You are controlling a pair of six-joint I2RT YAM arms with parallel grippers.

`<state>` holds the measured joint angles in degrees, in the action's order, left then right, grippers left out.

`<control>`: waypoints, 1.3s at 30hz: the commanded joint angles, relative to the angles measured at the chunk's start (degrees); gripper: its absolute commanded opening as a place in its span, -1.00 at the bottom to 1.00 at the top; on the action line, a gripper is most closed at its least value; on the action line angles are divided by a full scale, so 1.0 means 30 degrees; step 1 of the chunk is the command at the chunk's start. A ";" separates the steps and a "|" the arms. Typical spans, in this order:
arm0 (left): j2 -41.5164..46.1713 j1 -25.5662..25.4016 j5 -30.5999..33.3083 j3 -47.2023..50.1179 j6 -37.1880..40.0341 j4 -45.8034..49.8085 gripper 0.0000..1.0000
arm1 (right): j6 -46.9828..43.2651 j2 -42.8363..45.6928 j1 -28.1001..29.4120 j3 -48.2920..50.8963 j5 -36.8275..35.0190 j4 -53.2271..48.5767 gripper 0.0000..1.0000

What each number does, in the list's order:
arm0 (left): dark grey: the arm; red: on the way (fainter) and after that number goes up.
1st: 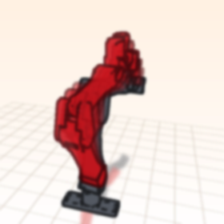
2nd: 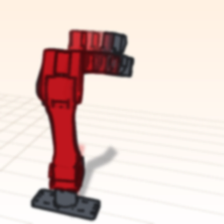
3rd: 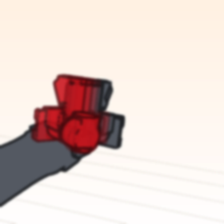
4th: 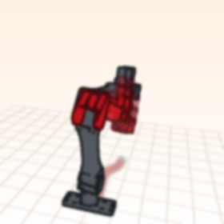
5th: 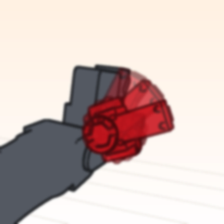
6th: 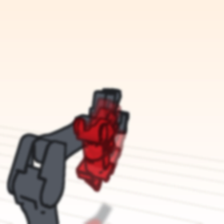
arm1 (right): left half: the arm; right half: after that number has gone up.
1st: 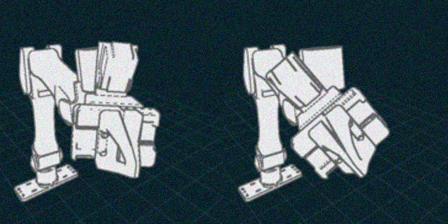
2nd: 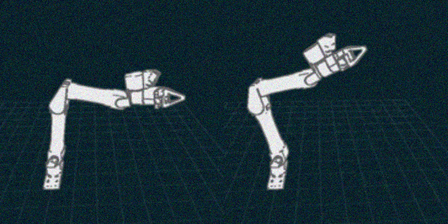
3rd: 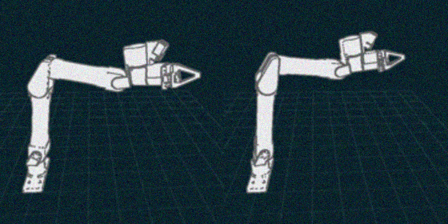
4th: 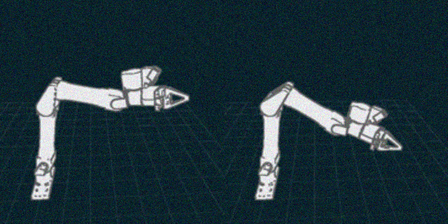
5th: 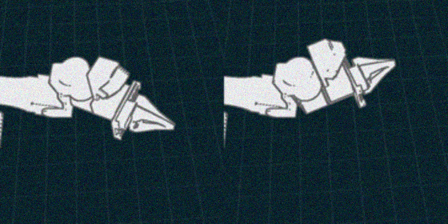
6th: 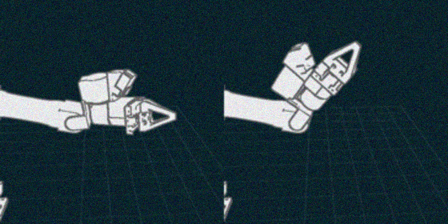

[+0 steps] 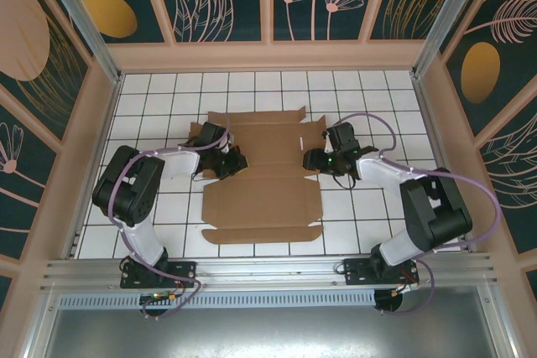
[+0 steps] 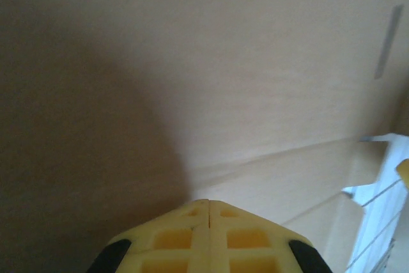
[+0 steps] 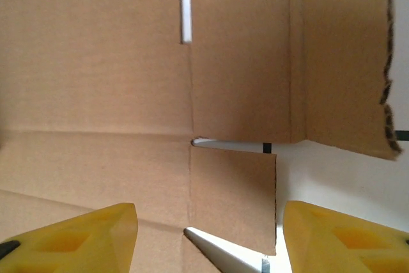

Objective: Fold the paper box

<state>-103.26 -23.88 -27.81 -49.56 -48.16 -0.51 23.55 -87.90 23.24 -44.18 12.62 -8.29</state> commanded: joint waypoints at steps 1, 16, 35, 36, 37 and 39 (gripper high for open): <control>-0.0432 0.0079 0.0464 0.0085 -0.0106 -0.0287 -1.00 | 0.0441 -0.0723 -0.0277 0.0036 0.0422 0.1033 0.25; -0.0709 0.0079 0.0718 0.0088 0.0174 -0.0005 -1.00 | 0.0563 -0.0289 0.0506 -0.0980 0.3440 0.1049 0.16; -0.0766 -0.0160 -0.0843 0.0903 -0.1382 -0.2089 -1.00 | -0.0913 0.0117 0.2888 -0.4185 -0.3050 -0.1279 0.12; -0.0866 -0.0321 -0.0890 0.0706 -0.1555 -0.2161 -1.00 | -0.1036 0.0661 0.2821 -0.4209 -0.3502 -0.1286 0.12; -0.0966 -0.0562 -0.0935 0.0464 -0.1887 -0.2354 -1.00 | -0.1081 0.1231 0.2814 -0.4164 -0.3927 -0.1181 0.11; -0.1239 -0.1020 -0.1123 -0.0166 -0.2531 -0.2824 -1.00 | -0.1362 0.2096 0.2390 -0.4092 -0.3540 -0.0909 0.11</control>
<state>-104.81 -24.88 -29.85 -48.16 -52.42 -7.44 21.67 -85.69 31.81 -54.78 6.13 -10.72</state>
